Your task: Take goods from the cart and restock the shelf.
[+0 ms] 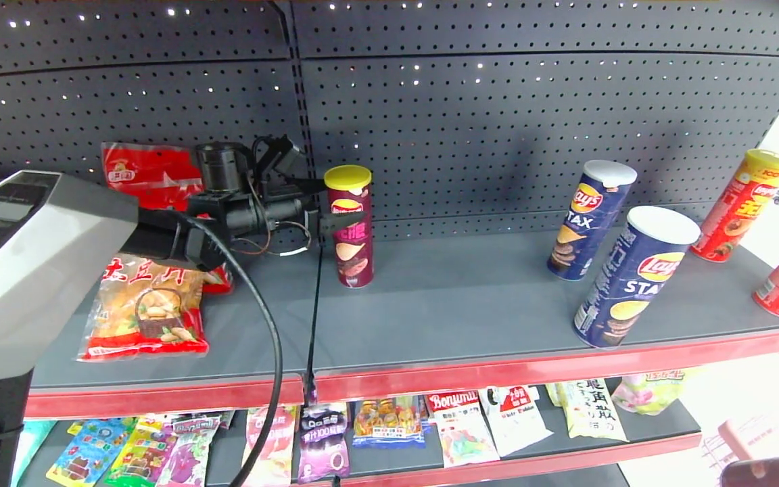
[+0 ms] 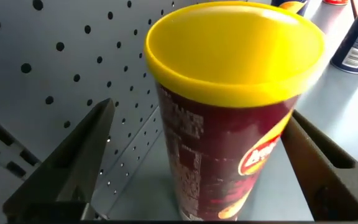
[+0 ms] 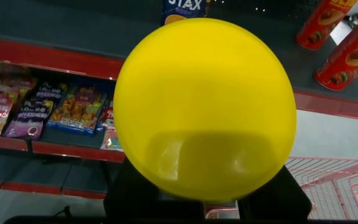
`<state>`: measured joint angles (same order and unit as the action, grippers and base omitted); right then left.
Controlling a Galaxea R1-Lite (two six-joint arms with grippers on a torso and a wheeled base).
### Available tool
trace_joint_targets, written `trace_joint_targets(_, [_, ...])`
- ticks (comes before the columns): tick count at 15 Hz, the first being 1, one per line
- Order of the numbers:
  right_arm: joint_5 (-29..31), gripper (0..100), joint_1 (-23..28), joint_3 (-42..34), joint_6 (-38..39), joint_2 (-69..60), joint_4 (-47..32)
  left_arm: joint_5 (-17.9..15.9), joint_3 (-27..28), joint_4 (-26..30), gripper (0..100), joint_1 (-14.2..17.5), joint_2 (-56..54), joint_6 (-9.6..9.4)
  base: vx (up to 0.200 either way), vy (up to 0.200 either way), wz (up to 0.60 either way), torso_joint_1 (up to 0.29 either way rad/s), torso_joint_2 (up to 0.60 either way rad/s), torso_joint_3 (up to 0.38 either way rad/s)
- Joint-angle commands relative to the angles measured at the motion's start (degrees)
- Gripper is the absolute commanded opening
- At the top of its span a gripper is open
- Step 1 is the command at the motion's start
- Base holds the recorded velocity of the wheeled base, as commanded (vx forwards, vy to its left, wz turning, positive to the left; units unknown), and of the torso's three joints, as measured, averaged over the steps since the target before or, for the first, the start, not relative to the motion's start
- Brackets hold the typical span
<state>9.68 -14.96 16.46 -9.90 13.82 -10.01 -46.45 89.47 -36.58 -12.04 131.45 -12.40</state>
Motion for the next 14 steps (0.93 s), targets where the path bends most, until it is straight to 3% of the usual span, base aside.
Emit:
trace_joint_targets(1, [-0.01,0,0.02,-0.02,-0.03,-0.03,-0.01,-0.05,1.24,0.46,100,-0.08,0.74,0.01,0.000,0.000,0.00,0.000,0.00,0.000])
trace_joint_targets(3, [-0.01,0,0.02,-0.02,0.06,0.06,-0.01,0.04,2.03,0.64,100,-0.52,1.35,0.01,0.000,0.000,0.00,0.000,0.00,0.000])
trace_joint_targets(4, [-0.01,0,0.02,-0.02,0.06,-0.03,-0.01,-0.05,2.91,0.72,0,-0.96,1.79,0.01,0.000,0.000,0.00,0.000,0.00,0.000])
trace_joint_targets(11, [-0.01,0,0.02,-0.02,0.06,0.06,-0.01,0.04,2.91,1.60,0,-1.40,0.74,0.44,0.000,0.000,0.00,0.000,0.00,0.000])
trace_joint_targets(14, [0.08,0,0.02,0.07,0.06,0.15,-0.01,-0.14,-5.62,4.15,0,-1.49,-7.53,0.62,0.000,0.000,0.00,0.000,0.00,0.000])
